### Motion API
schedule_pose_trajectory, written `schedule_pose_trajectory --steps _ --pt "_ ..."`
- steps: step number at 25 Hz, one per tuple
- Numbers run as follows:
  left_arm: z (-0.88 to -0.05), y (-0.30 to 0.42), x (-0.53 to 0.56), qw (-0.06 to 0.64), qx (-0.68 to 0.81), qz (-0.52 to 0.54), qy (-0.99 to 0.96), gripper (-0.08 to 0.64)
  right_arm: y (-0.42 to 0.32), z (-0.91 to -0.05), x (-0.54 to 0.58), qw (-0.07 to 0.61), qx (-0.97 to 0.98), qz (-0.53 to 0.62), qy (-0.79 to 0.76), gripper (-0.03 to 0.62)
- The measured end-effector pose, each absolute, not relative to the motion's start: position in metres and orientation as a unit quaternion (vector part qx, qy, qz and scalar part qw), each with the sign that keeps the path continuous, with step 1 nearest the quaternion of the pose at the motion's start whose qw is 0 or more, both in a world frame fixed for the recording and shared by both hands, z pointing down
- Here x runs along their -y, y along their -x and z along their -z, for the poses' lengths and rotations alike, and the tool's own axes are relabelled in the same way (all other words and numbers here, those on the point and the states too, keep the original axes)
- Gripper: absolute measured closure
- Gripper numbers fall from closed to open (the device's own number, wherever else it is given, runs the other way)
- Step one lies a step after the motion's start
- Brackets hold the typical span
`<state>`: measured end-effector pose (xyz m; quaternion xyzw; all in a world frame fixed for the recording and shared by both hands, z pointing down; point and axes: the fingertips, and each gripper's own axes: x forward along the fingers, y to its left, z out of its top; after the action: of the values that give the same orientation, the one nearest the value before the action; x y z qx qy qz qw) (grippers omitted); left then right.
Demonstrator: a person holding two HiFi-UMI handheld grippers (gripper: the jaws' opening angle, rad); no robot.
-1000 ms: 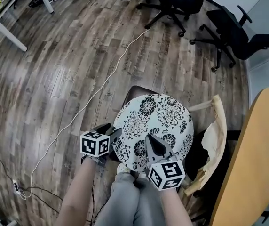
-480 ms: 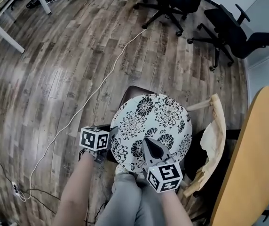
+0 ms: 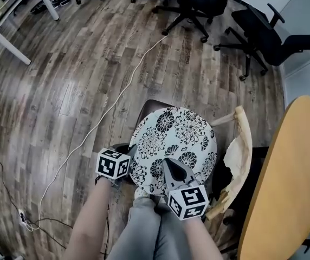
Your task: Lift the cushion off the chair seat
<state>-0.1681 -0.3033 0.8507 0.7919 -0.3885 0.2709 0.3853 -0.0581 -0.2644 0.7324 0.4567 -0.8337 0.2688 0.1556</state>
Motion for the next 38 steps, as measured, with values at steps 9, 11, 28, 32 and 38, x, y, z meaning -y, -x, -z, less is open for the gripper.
schedule_pose_trajectory --steps 9,11,28,32,38 --pt "-0.795 0.156 0.297 0.370 0.384 -0.258 -0.806 0.546 0.052 -0.683 0.267 0.144 0.833 -0.260 -0.466 0.568" --pt "-0.786 0.152 0.296 0.366 0.384 -0.253 -0.809 0.546 0.049 -0.676 0.264 0.146 0.833 -0.258 -0.467 0.568" --pt "-0.697 0.115 0.286 0.337 0.374 -0.234 -0.832 0.547 0.019 -0.608 0.249 0.165 0.832 -0.235 -0.475 0.568" --pt "-0.674 0.104 0.286 0.329 0.369 -0.225 -0.839 0.548 0.016 -0.594 0.246 0.167 0.837 -0.226 -0.469 0.568" --pt "-0.631 0.093 0.286 0.314 0.361 -0.209 -0.853 0.548 0.015 -0.566 0.243 0.173 0.841 -0.210 -0.468 0.568"
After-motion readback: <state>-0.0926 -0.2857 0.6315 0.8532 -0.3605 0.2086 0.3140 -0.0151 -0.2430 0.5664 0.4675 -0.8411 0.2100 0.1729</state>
